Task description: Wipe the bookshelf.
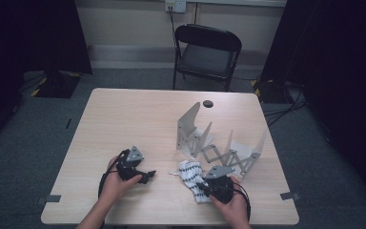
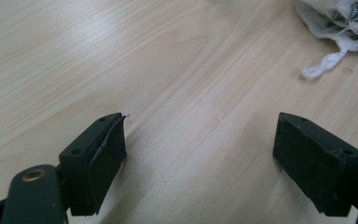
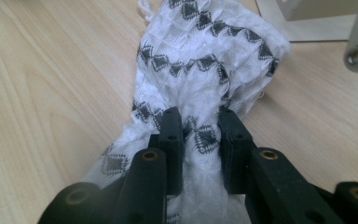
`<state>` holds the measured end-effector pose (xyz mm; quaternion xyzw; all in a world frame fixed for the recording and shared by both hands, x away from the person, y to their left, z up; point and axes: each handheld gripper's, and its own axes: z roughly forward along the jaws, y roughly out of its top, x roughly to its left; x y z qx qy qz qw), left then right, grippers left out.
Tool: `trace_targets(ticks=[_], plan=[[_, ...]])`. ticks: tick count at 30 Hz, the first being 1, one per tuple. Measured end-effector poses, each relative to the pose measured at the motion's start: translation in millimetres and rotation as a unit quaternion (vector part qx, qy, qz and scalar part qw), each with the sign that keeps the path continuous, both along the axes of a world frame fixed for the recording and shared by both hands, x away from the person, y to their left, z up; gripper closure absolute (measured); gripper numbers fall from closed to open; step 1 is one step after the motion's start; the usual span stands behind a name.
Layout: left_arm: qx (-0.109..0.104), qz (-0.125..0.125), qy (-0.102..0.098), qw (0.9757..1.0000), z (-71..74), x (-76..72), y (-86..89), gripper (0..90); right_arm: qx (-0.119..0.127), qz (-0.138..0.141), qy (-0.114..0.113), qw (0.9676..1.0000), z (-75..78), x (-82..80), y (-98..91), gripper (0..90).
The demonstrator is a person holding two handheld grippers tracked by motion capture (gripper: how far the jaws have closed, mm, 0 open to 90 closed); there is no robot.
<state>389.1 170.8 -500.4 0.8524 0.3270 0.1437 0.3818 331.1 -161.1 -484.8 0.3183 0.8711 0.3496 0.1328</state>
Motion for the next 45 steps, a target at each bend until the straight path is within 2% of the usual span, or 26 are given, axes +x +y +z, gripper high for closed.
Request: trace_targets(ticks=[7, 12, 17, 22, 25, 30, 31, 34, 35, 36, 43, 45], plan=[[0.002, 0.001, 0.000, 1.0000, 0.2, -0.1, 0.1, 16.7, -0.002, 0.001, -0.001, 1.0000, 8.1, -3.5, -11.4, 75.7], [0.001, 0.002, 0.000, 1.0000, 0.1, -0.1, -0.1, 16.6, 0.007, 0.005, -0.013, 0.9999, 23.5, -7.5, -20.2, 75.9], [0.001, 0.002, 0.000, 1.0000, 0.0, -0.1, -0.1, 16.6, 0.024, 0.005, -0.037, 0.9990, 52.1, -11.4, -31.0, 75.9], [0.000, 0.001, 0.000, 1.0000, 0.0, -0.1, 0.0, 16.6, 0.044, -0.001, -0.080, 0.9958, 89.7, -12.2, -42.9, 75.9], [0.002, 0.002, 0.000, 1.0000, 0.2, -0.1, 0.0, 16.6, 0.044, -0.011, -0.093, 0.9946, 100.6, -9.1, -49.4, 75.9], [0.001, 0.002, 0.000, 1.0000, 0.0, -0.1, -0.1, 16.6, 0.036, -0.025, -0.080, 0.9958, 87.6, 0.2, -58.1, 75.8], [0.001, 0.002, 0.000, 1.0000, 0.1, -0.1, -0.1, 16.6, 0.025, -0.031, -0.071, 0.9967, 74.1, 2.4, -60.7, 75.9], [0.001, 0.002, 0.001, 1.0000, 0.1, -0.1, -0.1, 16.6, 0.013, -0.039, -0.060, 0.9974, 56.7, 2.7, -62.0, 75.8], [0.001, 0.002, 0.001, 1.0000, 0.1, -0.1, -0.1, 16.5, 0.013, -0.039, -0.060, 0.9974, 56.7, 2.7, -62.0, 75.8], [0.002, 0.002, 0.001, 1.0000, 0.1, -0.1, -0.1, 16.5, 0.013, -0.040, -0.052, 0.9977, 46.8, 3.0, -62.3, 75.8], [0.002, 0.002, 0.001, 1.0000, 0.1, -0.1, -0.1, 16.5, 0.009, -0.030, -0.030, 0.9990, 26.8, 0.6, -57.1, 75.7], [0.002, 0.002, 0.001, 1.0000, 0.1, -0.1, -0.1, 16.5, 0.005, -0.022, -0.017, 0.9996, 18.9, -1.9, -52.5, 75.7]])
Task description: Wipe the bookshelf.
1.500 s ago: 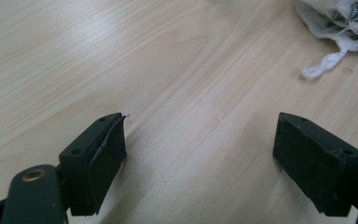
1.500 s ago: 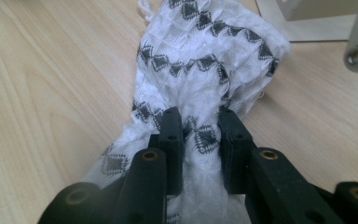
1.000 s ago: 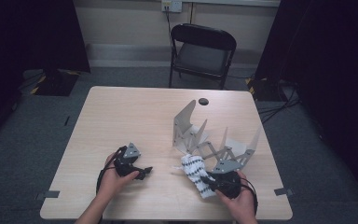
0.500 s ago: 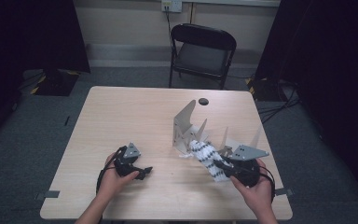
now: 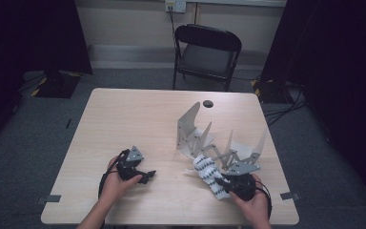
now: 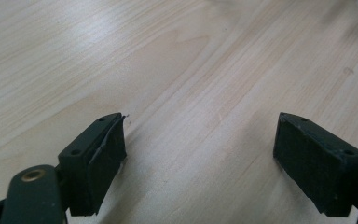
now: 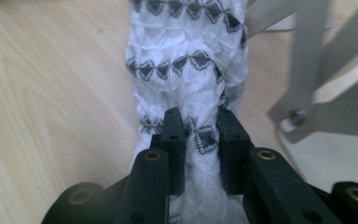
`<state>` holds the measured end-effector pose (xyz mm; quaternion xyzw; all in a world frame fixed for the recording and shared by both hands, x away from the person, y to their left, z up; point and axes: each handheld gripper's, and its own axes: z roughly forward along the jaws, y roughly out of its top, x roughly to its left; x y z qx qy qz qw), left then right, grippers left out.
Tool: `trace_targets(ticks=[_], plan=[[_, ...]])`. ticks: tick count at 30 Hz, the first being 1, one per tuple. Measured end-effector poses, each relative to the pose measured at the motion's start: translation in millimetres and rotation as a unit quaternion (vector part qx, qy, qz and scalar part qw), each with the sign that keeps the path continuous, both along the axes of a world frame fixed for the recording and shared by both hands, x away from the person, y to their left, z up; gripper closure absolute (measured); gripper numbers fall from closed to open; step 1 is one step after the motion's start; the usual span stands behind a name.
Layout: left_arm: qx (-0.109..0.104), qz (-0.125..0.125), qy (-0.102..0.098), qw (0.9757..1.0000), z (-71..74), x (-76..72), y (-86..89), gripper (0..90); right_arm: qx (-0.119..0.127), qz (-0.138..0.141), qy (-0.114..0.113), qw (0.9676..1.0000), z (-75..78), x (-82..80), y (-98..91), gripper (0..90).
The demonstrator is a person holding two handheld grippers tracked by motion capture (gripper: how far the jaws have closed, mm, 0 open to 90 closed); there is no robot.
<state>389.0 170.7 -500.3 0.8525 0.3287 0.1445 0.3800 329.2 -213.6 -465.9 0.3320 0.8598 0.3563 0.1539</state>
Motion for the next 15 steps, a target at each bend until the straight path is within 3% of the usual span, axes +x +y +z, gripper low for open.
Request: trace_targets(ticks=[7, 11, 12, 13, 15], plan=[[0.000, 0.000, 0.000, 1.0000, 0.0, 0.0, 0.0, 16.5, -0.006, 0.012, 0.018, 0.9998, -12.0, -3.0, 7.4, 74.0], [0.000, 0.000, 0.000, 1.0000, 0.0, 0.0, 0.0, 16.5, 0.010, 0.004, 0.022, 0.9997, -10.7, -4.7, 7.3, 57.2], [0.000, 0.000, 0.000, 1.0000, 0.0, 0.0, 0.0, 16.5, 0.010, 0.004, 0.022, 0.9997, -10.7, -4.7, 7.3, 57.2], [0.000, 0.000, 0.000, 1.0000, 0.0, 0.0, 0.0, 16.5, 0.027, 0.002, 0.002, 0.9996, -2.1, -5.1, 6.0, 48.8], [0.000, 0.000, 0.000, 1.0000, 0.0, 0.0, 0.0, 16.5, 0.033, -0.006, -0.011, 0.9994, 5.3, -3.7, 6.0, 42.3]])
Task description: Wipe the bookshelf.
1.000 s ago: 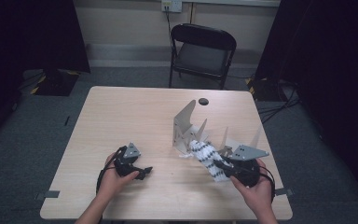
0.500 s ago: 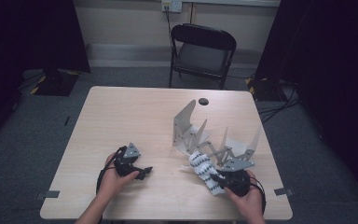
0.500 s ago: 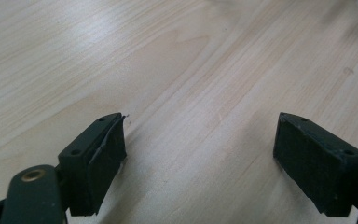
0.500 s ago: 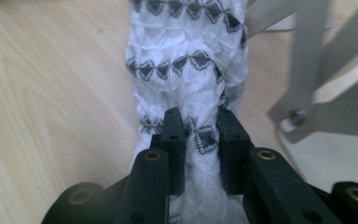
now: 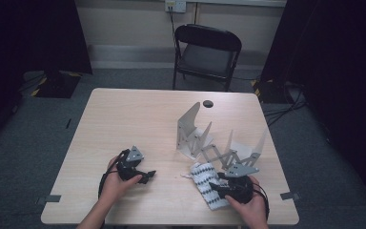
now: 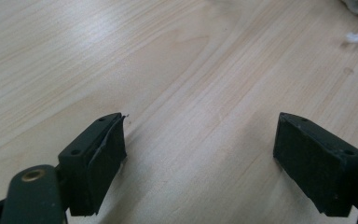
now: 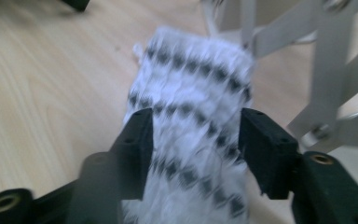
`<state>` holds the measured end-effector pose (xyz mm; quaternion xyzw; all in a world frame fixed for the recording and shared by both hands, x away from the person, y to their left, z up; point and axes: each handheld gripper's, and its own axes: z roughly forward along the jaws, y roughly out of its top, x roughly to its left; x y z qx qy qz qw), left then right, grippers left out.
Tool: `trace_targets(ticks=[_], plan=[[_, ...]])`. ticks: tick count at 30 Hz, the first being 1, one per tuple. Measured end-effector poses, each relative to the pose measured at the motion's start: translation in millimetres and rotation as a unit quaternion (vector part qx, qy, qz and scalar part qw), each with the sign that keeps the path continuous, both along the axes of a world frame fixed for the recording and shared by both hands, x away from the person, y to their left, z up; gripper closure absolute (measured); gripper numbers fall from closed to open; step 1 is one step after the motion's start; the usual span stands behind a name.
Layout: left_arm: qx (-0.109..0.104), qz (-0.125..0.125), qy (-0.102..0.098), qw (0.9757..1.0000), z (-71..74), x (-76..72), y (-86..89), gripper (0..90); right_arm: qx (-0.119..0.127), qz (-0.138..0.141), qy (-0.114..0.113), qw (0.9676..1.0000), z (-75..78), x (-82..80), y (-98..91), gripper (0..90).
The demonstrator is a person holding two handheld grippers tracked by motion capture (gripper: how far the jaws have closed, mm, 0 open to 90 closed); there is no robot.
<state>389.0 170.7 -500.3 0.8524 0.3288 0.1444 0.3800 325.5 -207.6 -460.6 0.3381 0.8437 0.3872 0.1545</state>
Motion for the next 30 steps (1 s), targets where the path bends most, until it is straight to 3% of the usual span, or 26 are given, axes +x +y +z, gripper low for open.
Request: trace_targets(ticks=[3, 7, 9, 13, 19, 21, 24, 25, 29, 30], plan=[[0.000, 0.000, 0.000, 1.0000, 0.0, 0.0, 0.0, 16.5, -0.032, -0.006, -0.011, 0.9994, -2.3, 3.5, 4.7, 37.6], [0.000, 0.000, 0.000, 1.0000, 0.0, 0.0, 0.0, 16.5, -0.054, -0.010, 0.007, 0.9984, -17.9, 7.7, 8.7, 37.3], [0.000, 0.000, 0.000, 1.0000, 0.0, 0.0, 0.0, 16.5, -0.034, -0.015, 0.024, 0.9990, -24.9, 9.6, 7.0, 49.0], [0.000, 0.000, -0.001, 1.0000, -0.1, 0.0, 0.0, 16.5, -0.034, 0.002, 0.036, 0.9988, -22.5, 6.5, 8.8, 69.1], [0.000, 0.000, 0.000, 1.0000, 0.0, 0.0, 0.0, 16.5, -0.037, 0.018, 0.027, 0.9988, -16.4, 2.1, 10.0, 77.1], [-0.001, 0.001, -0.001, 1.0000, -0.1, 0.0, 0.0, 16.5, -0.033, 0.023, 0.026, 0.9988, -10.9, 0.4, 9.2, 78.1], [-0.001, 0.000, -0.001, 1.0000, -0.1, 0.0, 0.0, 16.5, -0.015, 0.023, 0.003, 0.9996, 11.0, -3.2, 5.9, 79.0], [-0.001, 0.000, -0.001, 1.0000, -0.1, 0.1, 0.0, 16.5, 0.002, 0.020, -0.007, 0.9998, 21.5, -3.6, 3.5, 79.0], [0.000, 0.000, 0.000, 1.0000, 0.0, 0.0, 0.0, 16.5, 0.028, 0.008, -0.051, 0.9983, 58.7, -4.2, -3.7, 79.2], [0.000, 0.000, 0.000, 1.0000, 0.0, 0.0, 0.0, 16.5, 0.028, 0.008, -0.051, 0.9983, 58.7, -4.2, -3.7, 79.2]])
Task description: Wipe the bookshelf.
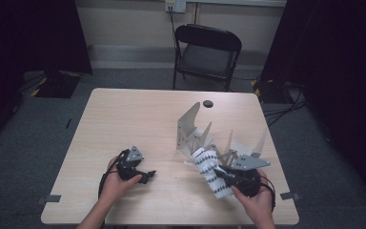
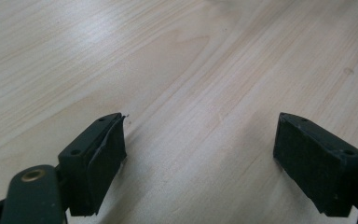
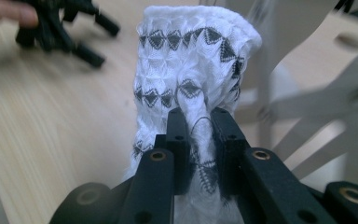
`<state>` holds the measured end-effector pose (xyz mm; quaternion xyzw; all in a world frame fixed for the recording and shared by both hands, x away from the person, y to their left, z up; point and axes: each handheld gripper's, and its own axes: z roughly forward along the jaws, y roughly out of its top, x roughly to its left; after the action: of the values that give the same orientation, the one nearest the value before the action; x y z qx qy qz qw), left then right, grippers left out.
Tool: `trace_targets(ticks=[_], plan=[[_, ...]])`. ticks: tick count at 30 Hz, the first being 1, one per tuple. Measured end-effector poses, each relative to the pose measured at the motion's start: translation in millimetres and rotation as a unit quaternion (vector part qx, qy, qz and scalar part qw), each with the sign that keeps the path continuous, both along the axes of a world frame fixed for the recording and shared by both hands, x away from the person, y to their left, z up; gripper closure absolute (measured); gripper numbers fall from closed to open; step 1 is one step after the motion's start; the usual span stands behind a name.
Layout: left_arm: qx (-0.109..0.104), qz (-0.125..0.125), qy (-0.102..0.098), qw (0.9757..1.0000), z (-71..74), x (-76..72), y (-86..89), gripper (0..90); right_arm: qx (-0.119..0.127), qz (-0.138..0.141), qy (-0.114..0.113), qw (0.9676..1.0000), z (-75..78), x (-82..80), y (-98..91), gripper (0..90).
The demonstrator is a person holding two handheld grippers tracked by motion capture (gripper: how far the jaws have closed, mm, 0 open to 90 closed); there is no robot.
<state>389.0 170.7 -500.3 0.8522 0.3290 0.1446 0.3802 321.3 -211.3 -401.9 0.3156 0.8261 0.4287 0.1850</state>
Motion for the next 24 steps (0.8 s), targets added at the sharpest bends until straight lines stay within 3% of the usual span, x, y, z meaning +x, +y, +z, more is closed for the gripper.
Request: trace_targets(ticks=[1, 4, 8, 9, 11, 15, 24], plan=[[0.000, 0.000, -0.001, 1.0000, 0.0, 0.1, 0.0, 16.5, 0.011, -0.006, -0.023, 0.9997, 18.0, 0.0, -4.2, 79.2], [0.000, 0.000, 0.000, 1.0000, 0.0, 0.0, 0.0, 16.5, -0.002, -0.015, -0.027, 0.9995, 24.6, 4.2, -7.3, 79.2], [0.000, 0.000, 0.000, 1.0000, -0.1, 0.1, 0.0, 16.5, -0.027, -0.020, -0.010, 0.9994, 7.3, 10.6, -8.2, 79.3], [0.000, 0.000, 0.000, 1.0000, -0.1, 0.1, 0.0, 16.5, -0.027, -0.020, -0.010, 0.9994, 7.3, 10.6, -8.2, 79.3], [0.000, 0.000, 0.000, 1.0000, -0.1, 0.1, -0.1, 16.5, -0.032, -0.033, 0.005, 0.9989, -10.8, 12.9, -10.4, 79.2], [0.001, -0.001, -0.001, 1.0000, 0.1, 0.2, 0.2, 16.5, -0.039, -0.038, 0.021, 0.9983, -27.8, 15.2, -13.0, 79.2], [-0.001, 0.000, 0.000, 1.0000, -0.1, 0.0, -0.1, 16.5, -0.051, -0.040, 0.046, 0.9968, -53.4, 15.7, -10.7, 79.2]])
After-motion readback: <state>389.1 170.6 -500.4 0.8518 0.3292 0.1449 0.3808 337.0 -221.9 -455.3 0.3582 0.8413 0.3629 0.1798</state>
